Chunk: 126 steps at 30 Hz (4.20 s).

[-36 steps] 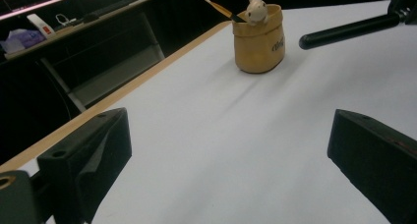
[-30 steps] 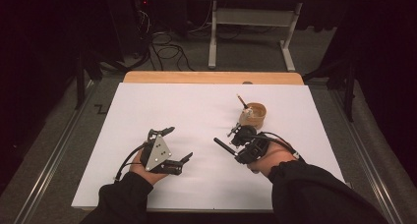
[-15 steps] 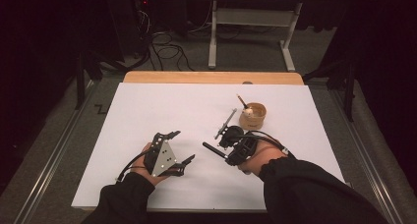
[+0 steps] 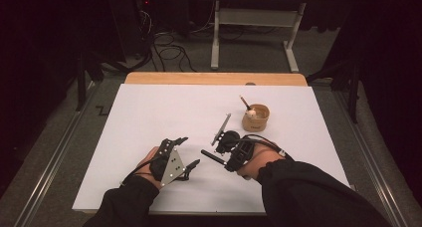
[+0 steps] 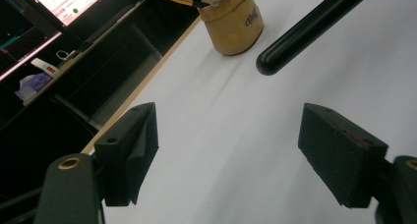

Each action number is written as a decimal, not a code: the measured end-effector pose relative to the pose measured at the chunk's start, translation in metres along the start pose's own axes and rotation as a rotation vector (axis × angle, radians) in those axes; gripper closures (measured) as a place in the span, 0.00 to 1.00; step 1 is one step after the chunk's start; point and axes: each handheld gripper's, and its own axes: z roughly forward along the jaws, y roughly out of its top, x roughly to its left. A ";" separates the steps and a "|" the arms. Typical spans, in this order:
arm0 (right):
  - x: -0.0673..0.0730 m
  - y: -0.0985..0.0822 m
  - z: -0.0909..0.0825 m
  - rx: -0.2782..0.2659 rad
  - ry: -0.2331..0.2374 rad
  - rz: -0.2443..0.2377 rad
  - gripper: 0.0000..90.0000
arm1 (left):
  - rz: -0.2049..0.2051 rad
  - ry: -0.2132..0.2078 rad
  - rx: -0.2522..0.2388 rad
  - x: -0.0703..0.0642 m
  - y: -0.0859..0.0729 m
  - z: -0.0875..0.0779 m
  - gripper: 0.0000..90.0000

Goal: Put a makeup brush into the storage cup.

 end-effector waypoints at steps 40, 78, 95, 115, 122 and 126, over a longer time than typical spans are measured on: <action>0.005 0.025 0.009 0.105 0.025 -0.052 0.88 | 0.185 -0.003 0.012 -0.016 0.004 0.001 0.55; 0.014 0.044 0.014 0.174 0.041 -0.098 0.88 | 0.337 -0.023 0.042 -0.029 0.004 0.004 0.82; 0.008 0.042 0.005 0.129 0.025 -0.094 0.78 | 0.362 -0.031 0.038 -0.030 0.003 0.005 0.87; 0.005 0.038 -0.002 0.093 0.000 -0.078 0.45 | 0.337 -0.030 0.050 -0.024 0.003 0.003 0.88; 0.000 0.030 -0.009 0.072 -0.019 -0.063 0.32 | 0.332 -0.029 0.055 -0.023 0.003 0.004 0.88; -0.004 0.026 -0.015 0.052 -0.027 -0.048 0.27 | 0.325 -0.027 0.061 -0.022 0.003 0.004 0.88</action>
